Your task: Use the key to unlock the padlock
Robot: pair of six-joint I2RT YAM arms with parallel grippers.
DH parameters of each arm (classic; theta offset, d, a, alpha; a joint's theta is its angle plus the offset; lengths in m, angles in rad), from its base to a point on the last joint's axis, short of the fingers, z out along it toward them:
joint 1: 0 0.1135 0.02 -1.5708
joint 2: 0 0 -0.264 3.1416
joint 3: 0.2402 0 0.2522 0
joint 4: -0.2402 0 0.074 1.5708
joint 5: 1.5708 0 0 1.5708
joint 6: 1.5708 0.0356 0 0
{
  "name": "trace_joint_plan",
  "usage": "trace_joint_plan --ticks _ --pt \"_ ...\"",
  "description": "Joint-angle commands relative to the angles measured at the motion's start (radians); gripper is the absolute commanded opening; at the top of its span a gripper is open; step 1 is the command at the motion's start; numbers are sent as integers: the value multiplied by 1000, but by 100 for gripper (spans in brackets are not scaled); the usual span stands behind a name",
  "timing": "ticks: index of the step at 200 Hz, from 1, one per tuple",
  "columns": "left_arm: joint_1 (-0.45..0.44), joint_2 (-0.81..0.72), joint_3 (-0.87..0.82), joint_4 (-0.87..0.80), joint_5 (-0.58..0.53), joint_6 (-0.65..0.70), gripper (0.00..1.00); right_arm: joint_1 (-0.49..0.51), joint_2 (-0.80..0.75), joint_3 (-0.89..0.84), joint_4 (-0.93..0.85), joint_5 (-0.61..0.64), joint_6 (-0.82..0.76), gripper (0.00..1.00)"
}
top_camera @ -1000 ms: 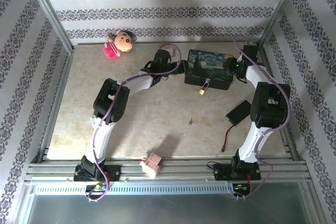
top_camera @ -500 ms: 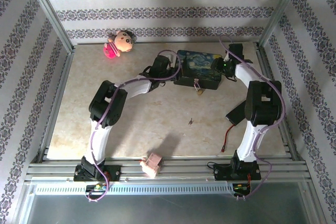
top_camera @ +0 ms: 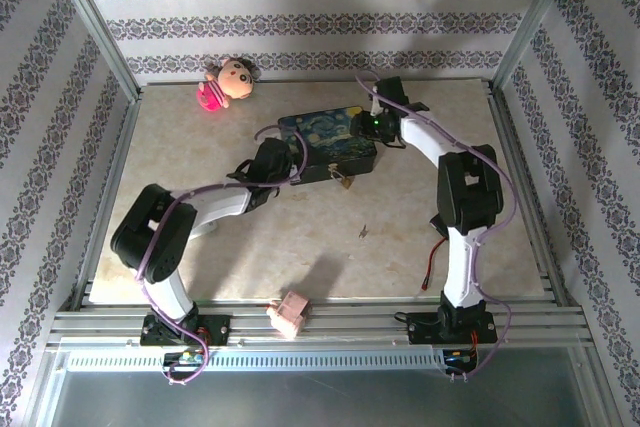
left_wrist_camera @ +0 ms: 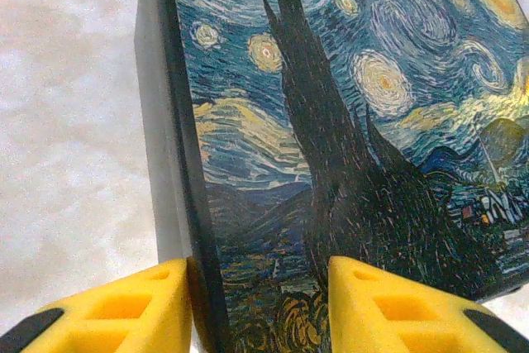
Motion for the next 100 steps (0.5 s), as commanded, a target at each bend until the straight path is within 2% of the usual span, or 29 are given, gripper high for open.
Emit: trace_joint_plan --ticks 1,42,72,100 --pt "-26 -44 -66 108 11 -47 43 90 57 109 -33 -113 9 51" --pt "-26 -97 -105 103 -8 -45 43 146 102 148 -16 -90 46 50" --pt "-13 -103 -92 73 -51 -21 45 149 113 182 -30 -81 64 50" --pt "11 -112 -80 56 -56 -15 45 153 83 147 -22 -66 88 50"
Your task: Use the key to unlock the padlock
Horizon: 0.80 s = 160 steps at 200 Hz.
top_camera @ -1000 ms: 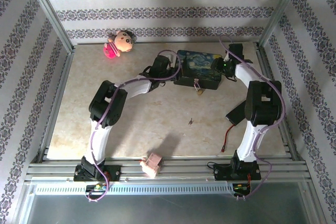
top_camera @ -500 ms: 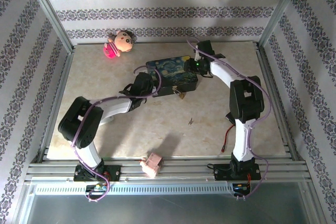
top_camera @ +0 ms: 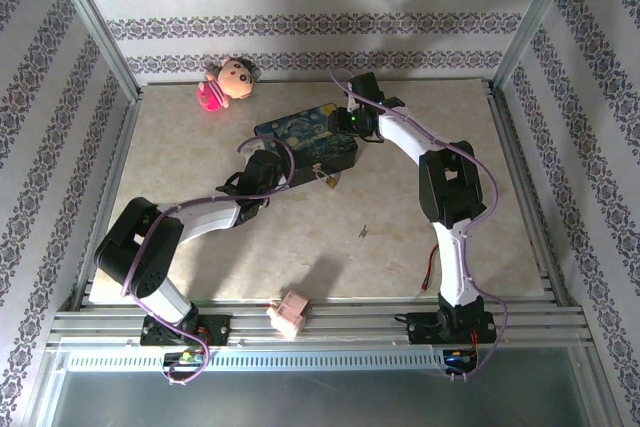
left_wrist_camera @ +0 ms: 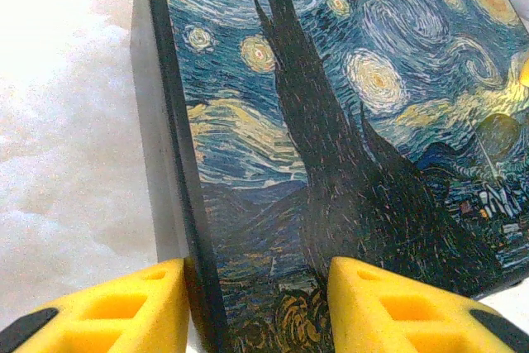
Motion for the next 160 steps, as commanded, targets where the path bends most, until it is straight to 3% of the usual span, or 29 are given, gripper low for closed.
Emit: trace_joint_plan --ticks 1,20,73,120,160 --pt "5 -24 28 40 58 44 45 73 -17 0 -3 -79 58 50" --pt "5 -35 29 41 71 50 46 76 -41 -51 32 -75 57 51" --pt "21 -72 46 -25 68 86 65 51 -123 -53 -59 47 -37 65" --pt "87 -33 77 -34 95 109 62 40 -281 -175 -105 135 -60 67" --pt "106 -40 110 -51 122 133 68 58 -443 -396 -123 249 -52 66"
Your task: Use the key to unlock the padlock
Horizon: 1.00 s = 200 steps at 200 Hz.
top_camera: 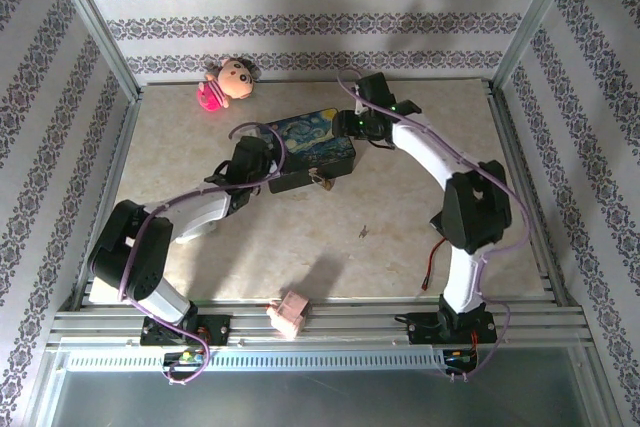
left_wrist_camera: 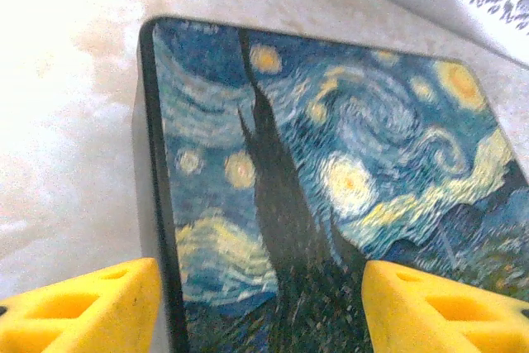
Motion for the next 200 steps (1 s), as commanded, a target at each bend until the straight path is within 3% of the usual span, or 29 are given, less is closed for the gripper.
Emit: trace_joint_plan --ticks 1,36,60,101,145,200 --pt "7 -11 27 0 23 42 68 23 -77 -123 -54 111 -12 66" --pt "13 -95 19 -81 -3 62 84 86 -246 -358 -99 271 53 62" --pt "16 -90 35 -160 18 49 79 129 -302 -465 -131 288 111 60" --pt "52 11 68 -105 129 92 75 223 -323 -560 -144 265 211 57" --pt "129 172 191 -48 278 85 71 320 -257 -575 -159 241 316 49" --pt "164 276 255 8 355 20 68 387 -140 -564 -144 236 422 44"
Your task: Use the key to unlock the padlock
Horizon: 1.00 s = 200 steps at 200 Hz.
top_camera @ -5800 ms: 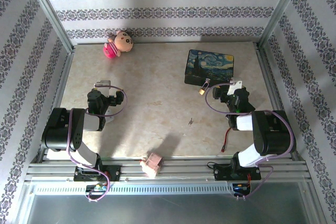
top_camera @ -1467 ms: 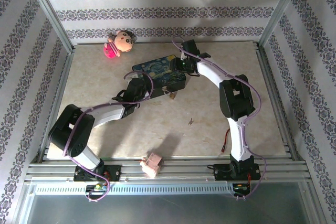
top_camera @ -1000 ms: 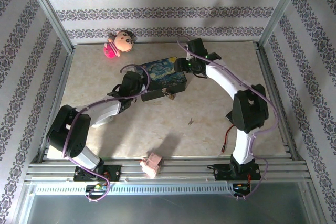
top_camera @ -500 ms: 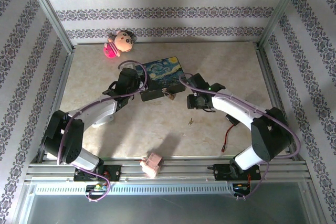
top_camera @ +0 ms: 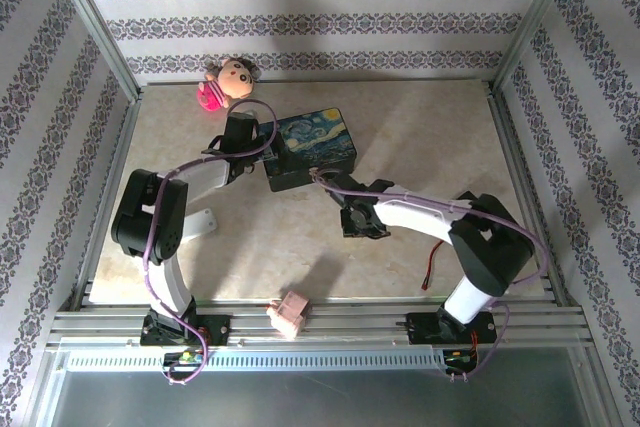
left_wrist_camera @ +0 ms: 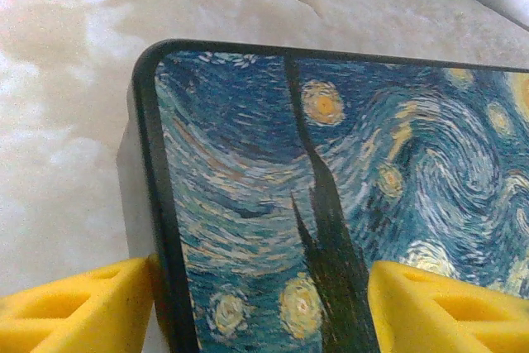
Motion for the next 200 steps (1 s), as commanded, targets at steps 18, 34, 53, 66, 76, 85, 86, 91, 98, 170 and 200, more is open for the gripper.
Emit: trace_joint_plan --ticks 18,34,53,66,76,85,86,91,98,170,200 --pt "12 32 39 84 90 -44 68 16 53 -3 -15 10 88 44" --pt "16 37 42 92 100 -53 68 16 61 -12 -13 14 96 42" --pt "19 27 35 99 102 -63 69 16 62 -24 -6 13 99 38" --pt "19 12 22 106 99 -70 70 16 63 -29 -2 19 102 36" --pt "21 -4 11 109 96 -73 70 16 63 -31 -2 25 102 34" --pt "21 -19 2 109 90 -75 70 16 63 -33 -4 34 107 32" --pt "21 -21 0 109 89 -75 70 16 63 -33 -4 35 108 32" --pt "21 -30 -8 108 85 -76 70 14 63 -35 -4 38 110 31" --pt "22 -45 -16 105 78 -74 70 13 62 -39 -5 43 113 29" --pt "36 -241 -108 4 -37 -42 73 7 -8 -62 -17 63 111 7" --pt "37 -303 -121 -35 -64 -22 74 9 -43 -46 -31 73 95 3"
